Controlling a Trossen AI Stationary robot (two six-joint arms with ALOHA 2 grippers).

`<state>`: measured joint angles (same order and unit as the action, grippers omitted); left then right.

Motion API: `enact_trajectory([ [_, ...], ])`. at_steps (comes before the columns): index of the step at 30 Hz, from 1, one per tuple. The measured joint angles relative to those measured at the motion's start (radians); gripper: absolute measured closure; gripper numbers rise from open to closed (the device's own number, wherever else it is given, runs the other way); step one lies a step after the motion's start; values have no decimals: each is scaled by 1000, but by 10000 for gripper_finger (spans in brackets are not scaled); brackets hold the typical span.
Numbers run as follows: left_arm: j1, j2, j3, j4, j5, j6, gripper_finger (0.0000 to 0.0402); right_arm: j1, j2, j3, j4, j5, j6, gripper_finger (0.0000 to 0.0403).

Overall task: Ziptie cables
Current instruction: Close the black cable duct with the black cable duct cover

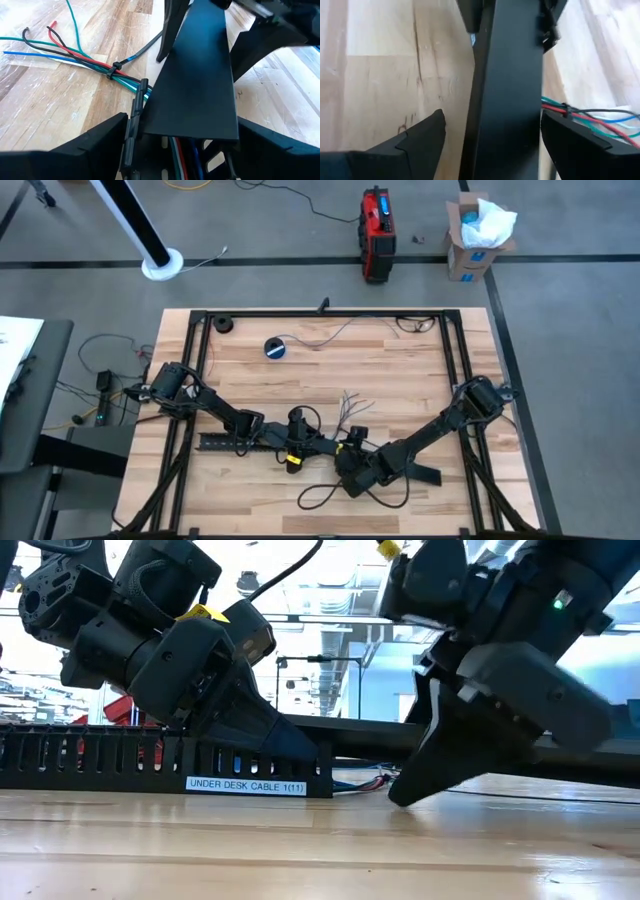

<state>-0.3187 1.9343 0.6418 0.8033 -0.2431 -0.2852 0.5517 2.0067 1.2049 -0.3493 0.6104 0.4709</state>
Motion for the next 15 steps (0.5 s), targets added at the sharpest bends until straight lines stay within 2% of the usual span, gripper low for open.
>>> enact_trajectory([
  [9, 0, 0, 0, 1, 0, -11, 104, -8, -77, -1, -36, 18, 6, 95],
  [12, 0, 0, 0, 2, 0, -20, 104, -28, -115, -47, 37, -65, 18, 95],
  [15, 0, 0, 0, 2, 1, -31, 104, -49, -194, -138, 223, -181, 12, 95],
])
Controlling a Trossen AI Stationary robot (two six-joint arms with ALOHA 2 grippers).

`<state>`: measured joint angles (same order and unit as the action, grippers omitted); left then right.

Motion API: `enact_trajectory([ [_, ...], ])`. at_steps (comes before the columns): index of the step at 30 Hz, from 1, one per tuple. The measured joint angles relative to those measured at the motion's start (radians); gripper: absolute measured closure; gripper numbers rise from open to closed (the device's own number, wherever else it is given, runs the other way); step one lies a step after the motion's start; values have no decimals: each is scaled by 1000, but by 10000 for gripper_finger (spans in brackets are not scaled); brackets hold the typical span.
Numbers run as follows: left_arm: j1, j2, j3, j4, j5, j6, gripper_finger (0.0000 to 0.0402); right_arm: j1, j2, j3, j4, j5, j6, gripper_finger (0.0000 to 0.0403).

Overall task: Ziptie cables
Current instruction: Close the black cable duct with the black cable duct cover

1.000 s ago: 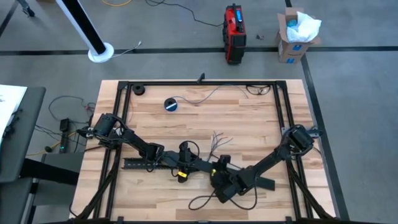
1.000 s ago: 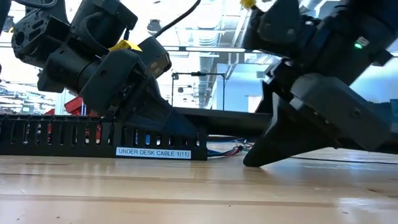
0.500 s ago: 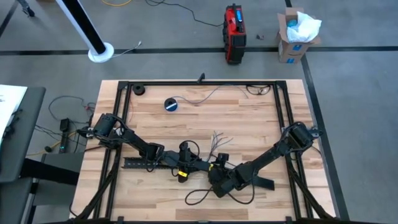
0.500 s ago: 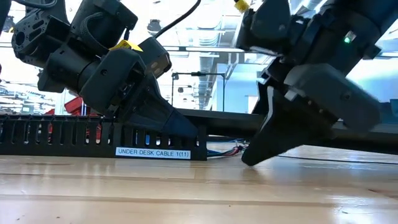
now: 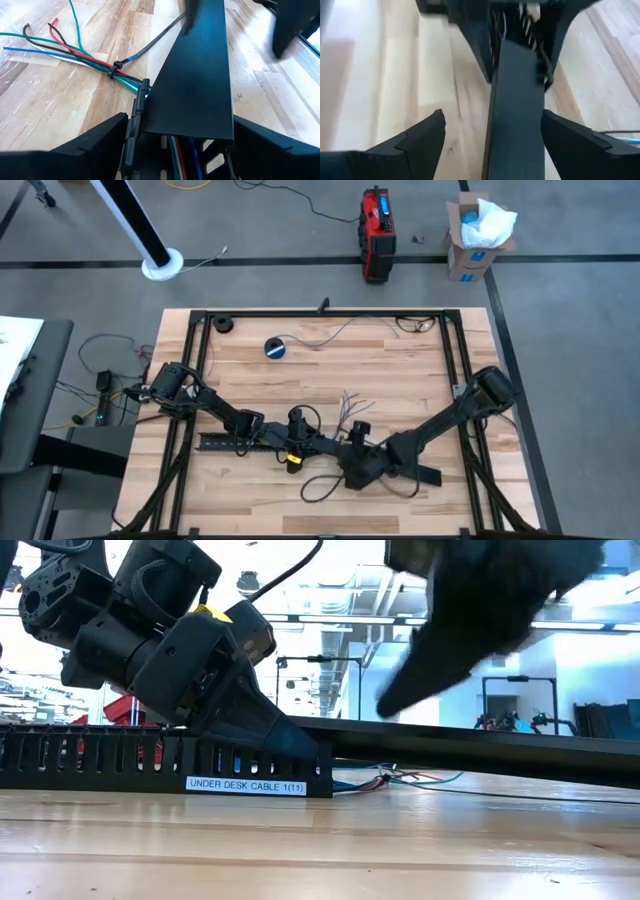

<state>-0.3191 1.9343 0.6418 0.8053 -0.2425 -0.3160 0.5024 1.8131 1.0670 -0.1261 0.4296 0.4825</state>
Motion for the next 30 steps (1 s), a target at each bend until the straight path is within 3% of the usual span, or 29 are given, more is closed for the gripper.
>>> enact_trajectory([
  [6, 0, 0, 0, 0, 2, -13, 104, -66, -158, -190, 109, -26, 42, 95],
  [8, 0, 0, 0, 1, 2, -24, 104, -113, -188, -260, 218, -115, 110, 95],
  [11, 0, 0, 0, 0, 2, -32, 104, -181, -186, -368, 520, -337, 186, 95],
  [14, 0, -1, 0, -3, 10, -50, 104, -213, -180, -417, 700, -379, 191, 95],
  [18, 0, -1, 1, -4, 21, -81, 104, -219, -205, -411, 677, -355, 146, 95],
  [21, 0, -1, 0, -1, 23, -85, 104, -218, -207, -406, 679, -403, 133, 95],
  [27, 0, -1, 0, 1, -2, -91, 104, -241, -206, -407, 600, -409, 324, 95],
  [30, 0, -1, 0, 1, -5, -92, 104, -254, -206, -407, 552, -424, 285, 95],
])
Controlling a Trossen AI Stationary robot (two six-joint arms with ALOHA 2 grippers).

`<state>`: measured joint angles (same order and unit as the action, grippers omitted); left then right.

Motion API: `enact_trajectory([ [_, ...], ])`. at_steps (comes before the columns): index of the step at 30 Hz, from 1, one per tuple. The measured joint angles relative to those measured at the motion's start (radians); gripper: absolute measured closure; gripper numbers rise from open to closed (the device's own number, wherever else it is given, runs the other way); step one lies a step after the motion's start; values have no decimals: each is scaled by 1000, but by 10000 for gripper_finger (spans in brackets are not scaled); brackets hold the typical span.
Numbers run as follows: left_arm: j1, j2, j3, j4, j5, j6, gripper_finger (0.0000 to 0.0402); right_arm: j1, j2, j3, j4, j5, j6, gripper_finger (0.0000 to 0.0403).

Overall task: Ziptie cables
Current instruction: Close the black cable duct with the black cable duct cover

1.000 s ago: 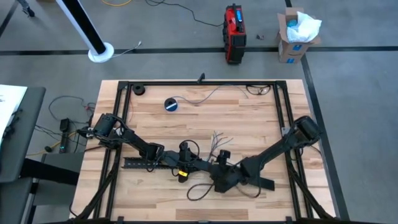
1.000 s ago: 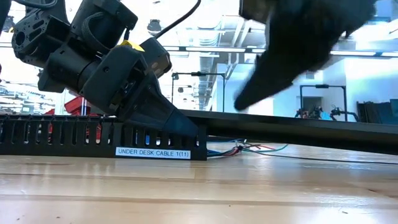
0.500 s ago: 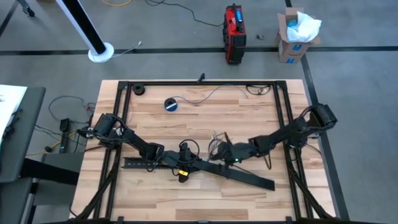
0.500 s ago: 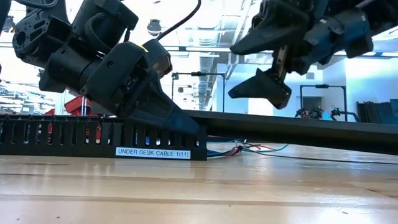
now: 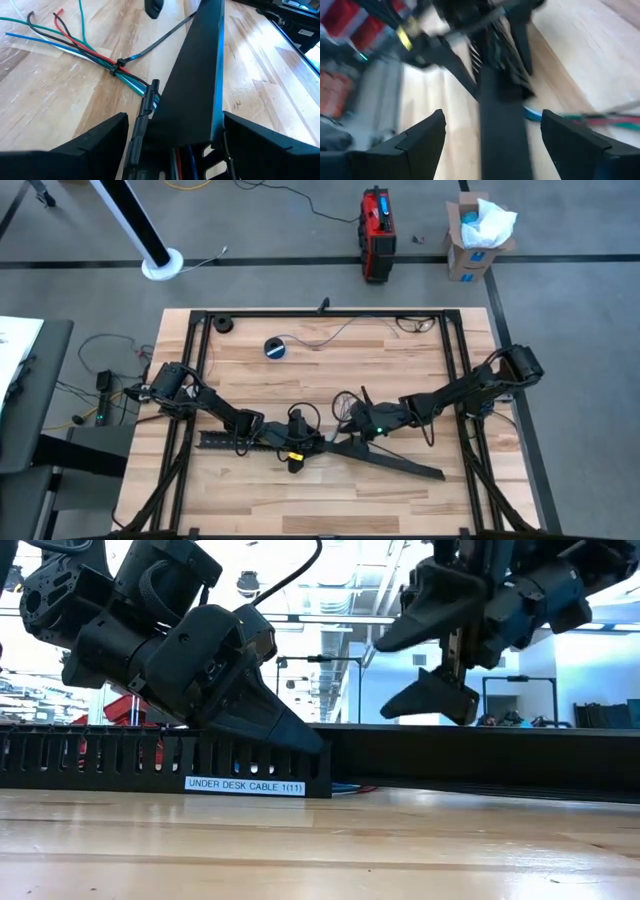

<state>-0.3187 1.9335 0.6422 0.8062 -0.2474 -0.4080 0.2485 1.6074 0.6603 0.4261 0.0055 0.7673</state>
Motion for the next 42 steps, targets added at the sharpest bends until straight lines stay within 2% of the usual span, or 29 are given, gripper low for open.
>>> enact_trajectory([
  [4, 0, 0, 0, 0, -2, -1, 104, -1, 1, -1, -139, 1, -61, 95],
  [7, 0, 1, 0, 0, -20, 0, 104, 5, 1, -2, -160, 2, -69, 95],
  [14, -1, 1, 0, 0, -51, 0, 104, 20, 61, -9, -100, 18, -88, 94],
  [23, 0, 1, 0, 0, -51, 0, 104, 10, 229, -5, 83, -37, -51, 54],
  [27, 0, 1, 0, 0, -49, 1, 104, 17, 247, -2, 119, -50, -39, 57],
  [35, 0, 1, 0, -1, -47, 2, 104, 25, 243, -4, 128, -2, -20, 137],
  [38, 0, 1, 0, -1, -48, 3, 104, 29, 244, -4, 128, 28, -17, 190],
  [42, 0, 0, 0, -10, -60, 2, 104, 35, 244, -5, 123, 73, -20, 285],
])
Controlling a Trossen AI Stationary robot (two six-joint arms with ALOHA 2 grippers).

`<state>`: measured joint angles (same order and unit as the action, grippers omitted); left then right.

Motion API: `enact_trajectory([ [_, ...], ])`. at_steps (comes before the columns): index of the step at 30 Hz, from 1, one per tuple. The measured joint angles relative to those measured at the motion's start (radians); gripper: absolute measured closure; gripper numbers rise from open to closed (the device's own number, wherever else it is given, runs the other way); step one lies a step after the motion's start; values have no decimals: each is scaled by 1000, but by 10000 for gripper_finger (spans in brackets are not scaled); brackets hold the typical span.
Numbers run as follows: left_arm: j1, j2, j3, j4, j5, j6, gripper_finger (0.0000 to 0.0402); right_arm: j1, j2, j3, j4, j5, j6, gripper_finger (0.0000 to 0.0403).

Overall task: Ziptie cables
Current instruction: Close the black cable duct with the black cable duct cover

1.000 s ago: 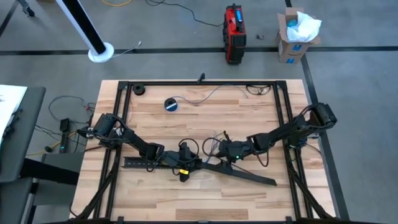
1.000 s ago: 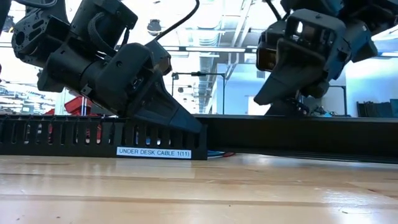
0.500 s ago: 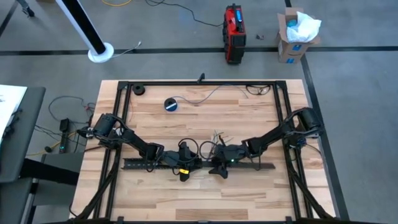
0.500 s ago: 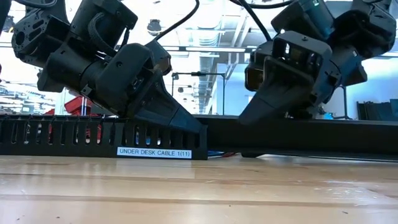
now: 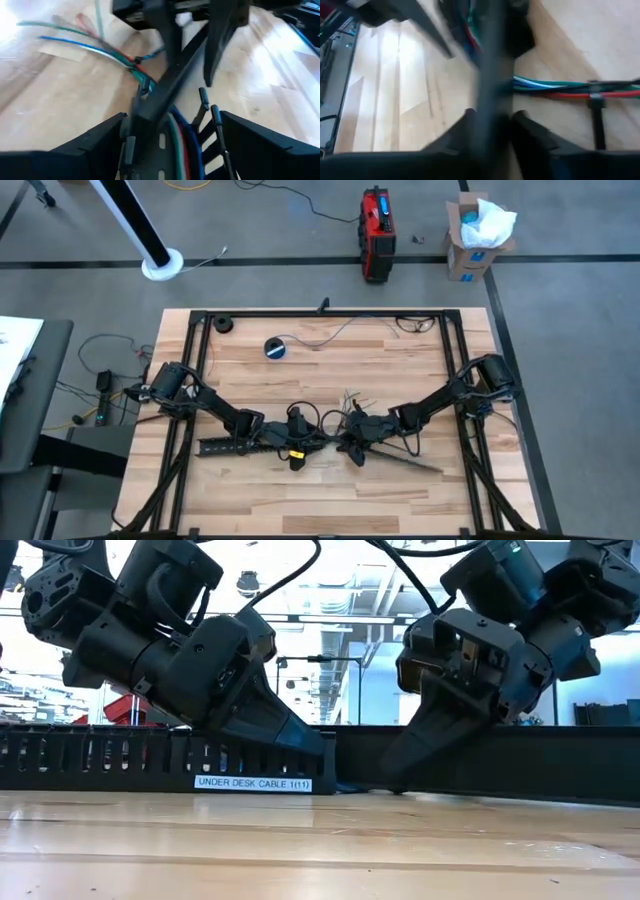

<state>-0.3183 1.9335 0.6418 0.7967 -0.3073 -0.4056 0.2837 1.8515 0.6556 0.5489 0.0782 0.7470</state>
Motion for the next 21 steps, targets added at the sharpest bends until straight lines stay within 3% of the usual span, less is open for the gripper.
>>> enact_trajectory([
  [4, 1, 0, 0, -3, -3, 0, 104, 7, 1, -1, 1, 24, -11, 371],
  [6, 0, 0, 0, -4, 3, 0, 104, 7, 1, 0, 4, 36, -9, 394],
  [10, -1, -1, 0, -29, 39, -20, 104, 19, -14, 1, -24, 56, -14, 397],
  [13, -1, -1, 1, -72, 73, -53, 104, 40, -72, 9, -161, 100, -63, 399],
  [18, -5, -1, 1, -98, 101, -67, 104, 76, -230, 60, -536, 327, -170, 401],
  [21, -3, 0, 0, -91, 100, -66, 104, 109, -288, 104, -667, 456, -240, 402],
])
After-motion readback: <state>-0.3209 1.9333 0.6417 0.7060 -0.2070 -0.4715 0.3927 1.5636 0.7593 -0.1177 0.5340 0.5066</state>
